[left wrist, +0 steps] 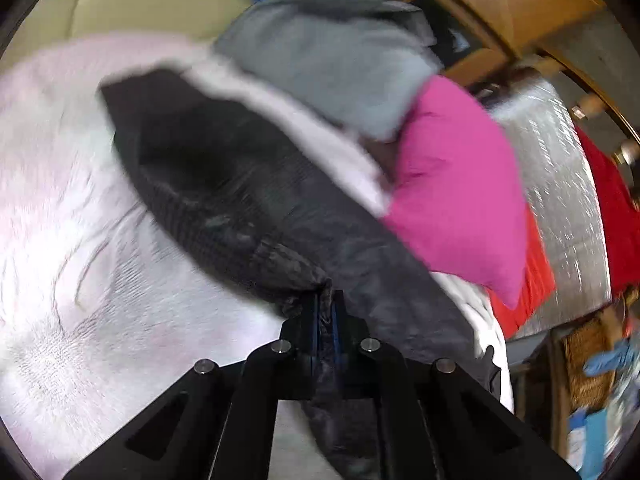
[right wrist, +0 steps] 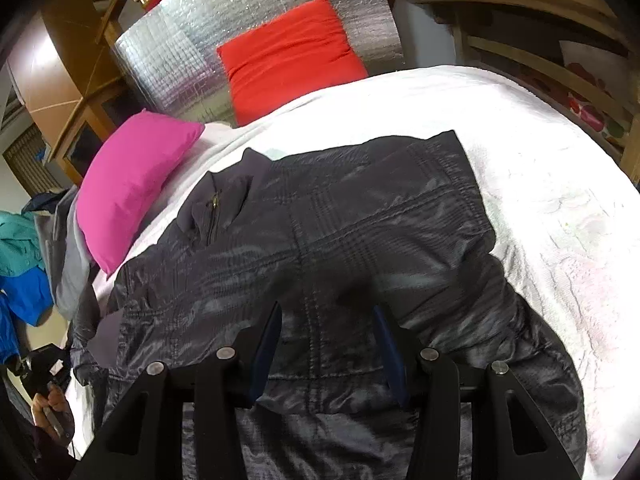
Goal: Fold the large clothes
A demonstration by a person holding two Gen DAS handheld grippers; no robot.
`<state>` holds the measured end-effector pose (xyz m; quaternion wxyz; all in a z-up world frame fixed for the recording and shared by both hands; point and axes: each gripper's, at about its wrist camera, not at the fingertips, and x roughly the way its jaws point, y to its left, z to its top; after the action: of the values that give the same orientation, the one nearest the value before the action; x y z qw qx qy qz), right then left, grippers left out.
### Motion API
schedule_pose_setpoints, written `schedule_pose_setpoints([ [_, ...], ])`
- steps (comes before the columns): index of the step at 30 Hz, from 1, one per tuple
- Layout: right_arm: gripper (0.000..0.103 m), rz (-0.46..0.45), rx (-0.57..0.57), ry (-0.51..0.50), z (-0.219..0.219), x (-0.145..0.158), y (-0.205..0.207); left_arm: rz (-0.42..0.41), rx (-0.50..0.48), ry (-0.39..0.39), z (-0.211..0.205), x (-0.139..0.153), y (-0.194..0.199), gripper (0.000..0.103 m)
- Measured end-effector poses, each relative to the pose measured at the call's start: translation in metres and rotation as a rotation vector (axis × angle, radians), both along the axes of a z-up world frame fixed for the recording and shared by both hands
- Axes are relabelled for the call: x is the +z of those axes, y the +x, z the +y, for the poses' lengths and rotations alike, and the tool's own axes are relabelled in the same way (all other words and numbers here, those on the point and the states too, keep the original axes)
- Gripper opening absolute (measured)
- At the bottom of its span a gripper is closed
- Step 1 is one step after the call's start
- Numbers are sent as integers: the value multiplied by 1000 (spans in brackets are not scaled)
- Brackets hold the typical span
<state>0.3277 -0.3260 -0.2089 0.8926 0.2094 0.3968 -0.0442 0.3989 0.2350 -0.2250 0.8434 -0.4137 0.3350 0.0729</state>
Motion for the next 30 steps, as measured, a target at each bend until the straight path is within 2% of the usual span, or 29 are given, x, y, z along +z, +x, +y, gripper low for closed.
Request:
schedule_pose_setpoints([
  [4,50,-7,-25,25,-13,2,-3,-88,-77,116,-45,40,-1,4],
  [8,50,-18,-56,32,-28,5,-11,-159,-204,221,-107,73,4,4],
  [11,50,-24,-78,46,-37,7,-15,-195,-338,303,-175,87,4,4],
  [15,50,-25,-95,73,-47,8,-17,-209,-494,383,-252,83,-11,4],
  [18,50,-24,-100,75,-47,9,-18,-153,-586,400,-300,63,-22,4],
  [21,50,-23,-93,72,-45,10,-18,-70,-643,390,-325,39,-27,4],
  [24,50,-21,-87,73,-42,11,-19,36,-705,324,-327,21,-24,4],
  [27,51,-22,-82,76,-39,12,-22,50,-754,267,-320,25,-38,7],
  [30,54,-12,-67,91,-35,10,-22,49,-787,245,-306,39,-48,33],
])
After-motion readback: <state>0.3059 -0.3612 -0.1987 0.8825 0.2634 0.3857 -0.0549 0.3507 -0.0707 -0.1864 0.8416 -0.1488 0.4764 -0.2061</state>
